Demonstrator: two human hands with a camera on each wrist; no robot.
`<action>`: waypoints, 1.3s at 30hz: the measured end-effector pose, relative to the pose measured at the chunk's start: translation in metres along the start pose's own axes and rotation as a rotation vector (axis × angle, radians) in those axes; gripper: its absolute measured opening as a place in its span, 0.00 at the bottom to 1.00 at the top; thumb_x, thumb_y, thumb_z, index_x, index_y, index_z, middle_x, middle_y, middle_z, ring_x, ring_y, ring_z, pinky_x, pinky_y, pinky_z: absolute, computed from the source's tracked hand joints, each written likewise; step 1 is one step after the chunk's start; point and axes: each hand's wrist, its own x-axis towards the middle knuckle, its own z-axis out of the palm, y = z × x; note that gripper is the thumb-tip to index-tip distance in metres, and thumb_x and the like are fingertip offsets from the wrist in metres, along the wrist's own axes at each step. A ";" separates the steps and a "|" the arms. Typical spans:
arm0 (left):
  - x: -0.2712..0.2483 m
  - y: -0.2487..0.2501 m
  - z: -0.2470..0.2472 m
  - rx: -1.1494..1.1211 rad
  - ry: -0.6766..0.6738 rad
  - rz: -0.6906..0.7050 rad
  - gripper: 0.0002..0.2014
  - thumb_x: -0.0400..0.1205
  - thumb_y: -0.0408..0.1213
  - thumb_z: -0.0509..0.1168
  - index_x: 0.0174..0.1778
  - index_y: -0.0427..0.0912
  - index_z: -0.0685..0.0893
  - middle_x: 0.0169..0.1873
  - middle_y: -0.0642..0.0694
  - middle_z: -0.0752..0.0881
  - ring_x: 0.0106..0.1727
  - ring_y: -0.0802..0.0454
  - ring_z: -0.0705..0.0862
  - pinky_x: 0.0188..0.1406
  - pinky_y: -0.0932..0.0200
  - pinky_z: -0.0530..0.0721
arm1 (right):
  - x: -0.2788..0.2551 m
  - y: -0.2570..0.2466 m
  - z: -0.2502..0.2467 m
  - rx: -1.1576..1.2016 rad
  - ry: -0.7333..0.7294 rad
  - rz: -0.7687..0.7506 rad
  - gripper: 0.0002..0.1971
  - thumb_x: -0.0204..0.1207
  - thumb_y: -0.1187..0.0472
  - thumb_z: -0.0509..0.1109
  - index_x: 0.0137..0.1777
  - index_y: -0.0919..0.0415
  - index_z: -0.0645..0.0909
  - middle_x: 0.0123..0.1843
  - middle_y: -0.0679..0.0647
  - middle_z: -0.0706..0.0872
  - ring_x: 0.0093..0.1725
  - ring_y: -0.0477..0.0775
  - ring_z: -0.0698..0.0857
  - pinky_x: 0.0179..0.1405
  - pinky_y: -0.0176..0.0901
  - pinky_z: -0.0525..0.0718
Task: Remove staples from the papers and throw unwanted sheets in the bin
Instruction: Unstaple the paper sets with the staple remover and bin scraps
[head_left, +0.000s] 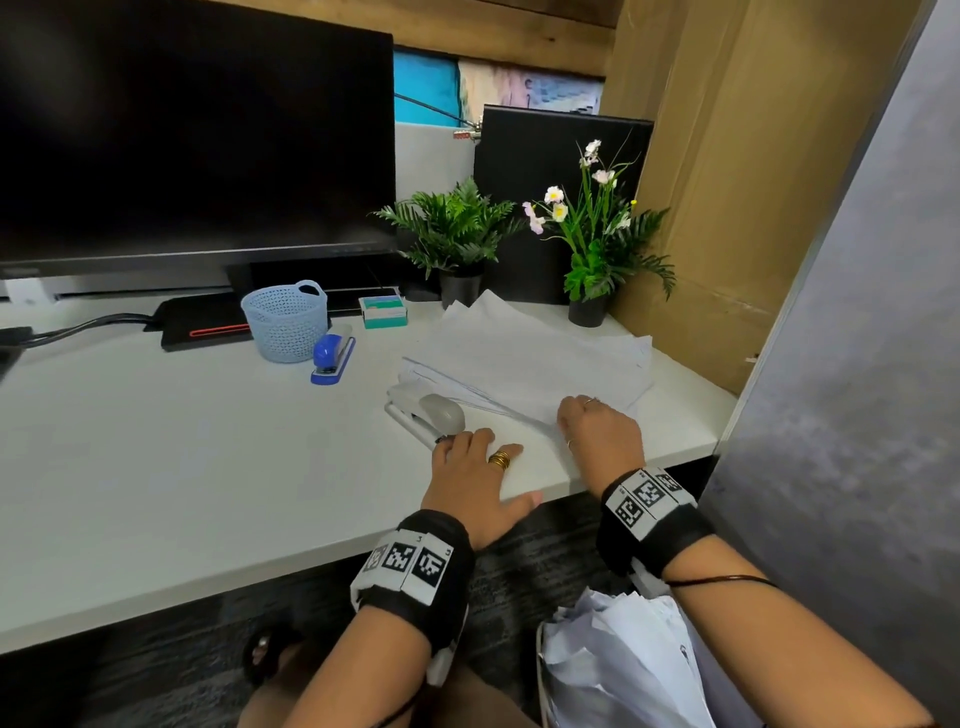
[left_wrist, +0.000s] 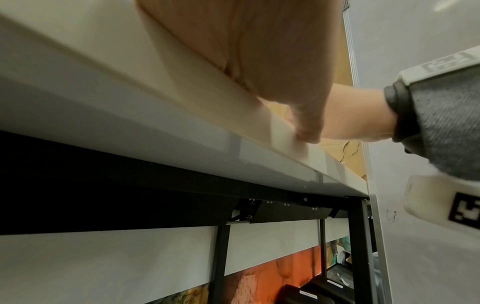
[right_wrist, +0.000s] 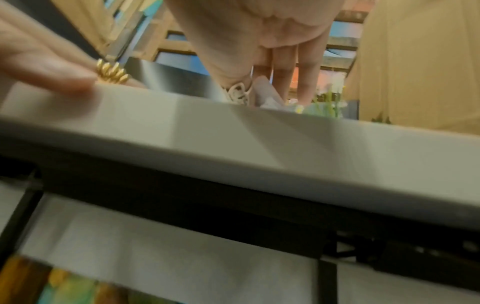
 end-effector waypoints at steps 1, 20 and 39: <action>0.000 0.000 0.001 0.001 0.007 0.002 0.41 0.70 0.70 0.40 0.79 0.56 0.62 0.76 0.47 0.63 0.77 0.47 0.57 0.75 0.49 0.46 | -0.002 0.003 -0.001 0.107 0.049 0.049 0.11 0.75 0.72 0.63 0.52 0.62 0.81 0.47 0.57 0.86 0.47 0.58 0.84 0.35 0.42 0.72; -0.024 -0.001 -0.064 -1.443 0.237 -0.122 0.20 0.84 0.55 0.50 0.69 0.55 0.70 0.64 0.52 0.82 0.58 0.54 0.86 0.55 0.60 0.86 | -0.048 -0.047 -0.010 0.793 0.500 -0.345 0.12 0.80 0.61 0.58 0.60 0.58 0.77 0.56 0.55 0.88 0.56 0.44 0.84 0.61 0.29 0.78; -0.123 -0.136 -0.118 -1.119 0.697 -0.556 0.27 0.73 0.24 0.56 0.67 0.50 0.73 0.57 0.46 0.83 0.57 0.45 0.83 0.61 0.46 0.81 | 0.051 -0.134 -0.058 0.416 -0.544 -0.075 0.27 0.83 0.48 0.60 0.76 0.63 0.66 0.76 0.60 0.71 0.73 0.61 0.72 0.69 0.43 0.69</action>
